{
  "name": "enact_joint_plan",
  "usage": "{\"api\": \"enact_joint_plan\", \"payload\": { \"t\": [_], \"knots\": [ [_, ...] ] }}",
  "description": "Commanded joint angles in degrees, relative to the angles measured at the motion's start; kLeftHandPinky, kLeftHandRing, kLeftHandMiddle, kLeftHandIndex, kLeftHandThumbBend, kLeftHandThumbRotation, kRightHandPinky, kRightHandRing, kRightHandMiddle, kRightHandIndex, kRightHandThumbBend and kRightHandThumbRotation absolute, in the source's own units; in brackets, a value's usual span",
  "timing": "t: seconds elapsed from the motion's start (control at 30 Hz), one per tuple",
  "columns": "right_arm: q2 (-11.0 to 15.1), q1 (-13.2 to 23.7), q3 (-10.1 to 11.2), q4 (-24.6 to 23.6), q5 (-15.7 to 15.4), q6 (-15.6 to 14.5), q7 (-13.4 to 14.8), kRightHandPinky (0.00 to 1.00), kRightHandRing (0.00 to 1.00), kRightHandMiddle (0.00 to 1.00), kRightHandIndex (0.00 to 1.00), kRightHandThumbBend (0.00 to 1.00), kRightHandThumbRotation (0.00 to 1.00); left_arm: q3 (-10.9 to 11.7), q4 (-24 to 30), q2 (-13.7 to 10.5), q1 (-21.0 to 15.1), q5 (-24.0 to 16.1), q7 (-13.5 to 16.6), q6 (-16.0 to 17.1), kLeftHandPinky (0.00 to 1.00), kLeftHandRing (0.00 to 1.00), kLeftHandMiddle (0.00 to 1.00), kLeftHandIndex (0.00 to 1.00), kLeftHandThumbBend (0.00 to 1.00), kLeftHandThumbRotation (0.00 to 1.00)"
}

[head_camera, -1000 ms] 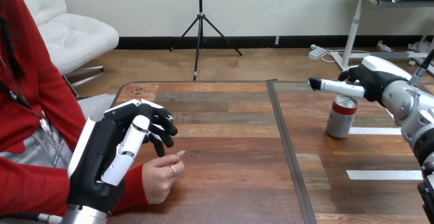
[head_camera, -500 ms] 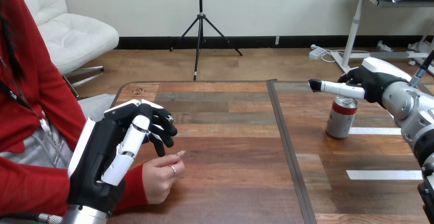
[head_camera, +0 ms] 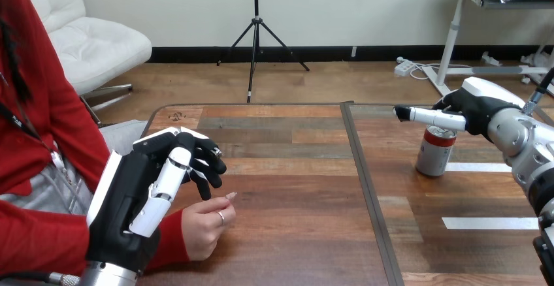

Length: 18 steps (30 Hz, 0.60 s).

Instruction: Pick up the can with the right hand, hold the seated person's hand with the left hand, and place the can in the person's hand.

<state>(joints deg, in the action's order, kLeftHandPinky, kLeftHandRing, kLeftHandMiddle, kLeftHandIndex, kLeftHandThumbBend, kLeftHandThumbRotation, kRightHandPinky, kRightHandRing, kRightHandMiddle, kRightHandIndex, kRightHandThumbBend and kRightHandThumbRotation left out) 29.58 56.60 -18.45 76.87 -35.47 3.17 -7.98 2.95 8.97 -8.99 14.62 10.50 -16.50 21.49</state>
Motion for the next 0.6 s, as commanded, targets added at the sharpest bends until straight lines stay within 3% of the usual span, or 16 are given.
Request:
{"api": "enact_joint_plan", "payload": {
  "t": [0.0, 0.57],
  "knots": [
    [0.32, 1.49, -0.75, -0.67, 0.10, 0.97, 0.80, 0.73, 0.79, 0.79, 0.76, 0.96, 1.00, 0.04, 0.26, -0.04, -3.01, 0.00, -0.35, 1.49, 0.25, 0.38, 0.44, 0.44, 0.15, 0.73],
    [0.31, 1.93, -1.56, -0.78, 0.12, 0.64, 0.31, 0.67, 0.72, 0.73, 0.68, 0.95, 1.00, 0.29, 0.34, -0.10, -3.11, 0.42, -0.74, 1.27, 0.25, 0.39, 0.45, 0.44, 0.15, 0.75]
  ]
}}
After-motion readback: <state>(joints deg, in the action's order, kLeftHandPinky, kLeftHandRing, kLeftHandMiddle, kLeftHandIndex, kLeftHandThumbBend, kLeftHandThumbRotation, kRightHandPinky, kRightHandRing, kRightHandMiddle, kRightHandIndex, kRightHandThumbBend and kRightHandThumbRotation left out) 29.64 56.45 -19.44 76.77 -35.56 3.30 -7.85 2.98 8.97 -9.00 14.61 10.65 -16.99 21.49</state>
